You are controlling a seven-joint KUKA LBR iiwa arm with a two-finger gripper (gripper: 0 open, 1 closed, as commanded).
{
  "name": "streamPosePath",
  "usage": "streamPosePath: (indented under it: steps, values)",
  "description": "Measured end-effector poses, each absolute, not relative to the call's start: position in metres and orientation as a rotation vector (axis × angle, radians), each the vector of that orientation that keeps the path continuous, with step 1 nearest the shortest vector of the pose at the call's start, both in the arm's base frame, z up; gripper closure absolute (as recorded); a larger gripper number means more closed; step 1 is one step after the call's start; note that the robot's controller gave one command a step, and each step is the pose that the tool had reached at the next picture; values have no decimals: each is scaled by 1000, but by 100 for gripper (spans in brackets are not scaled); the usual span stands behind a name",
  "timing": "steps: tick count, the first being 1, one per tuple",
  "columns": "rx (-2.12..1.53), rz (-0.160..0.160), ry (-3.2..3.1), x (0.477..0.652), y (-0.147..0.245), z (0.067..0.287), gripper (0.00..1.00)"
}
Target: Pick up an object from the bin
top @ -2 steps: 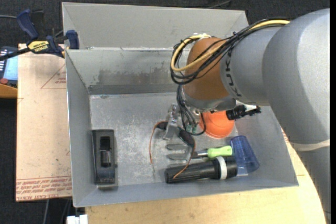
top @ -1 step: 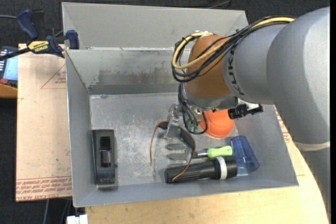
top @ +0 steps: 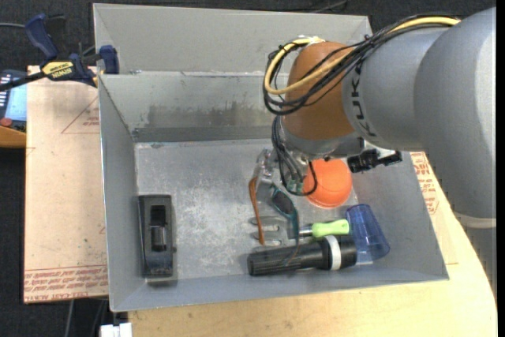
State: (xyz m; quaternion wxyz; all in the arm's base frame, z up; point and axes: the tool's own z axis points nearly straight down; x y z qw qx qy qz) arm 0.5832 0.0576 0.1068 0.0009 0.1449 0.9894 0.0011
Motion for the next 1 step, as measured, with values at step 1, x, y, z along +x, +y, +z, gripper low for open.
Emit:
streamPosePath:
  steps: [1]
  values:
    - [453,6,3103,584,58,128,100]
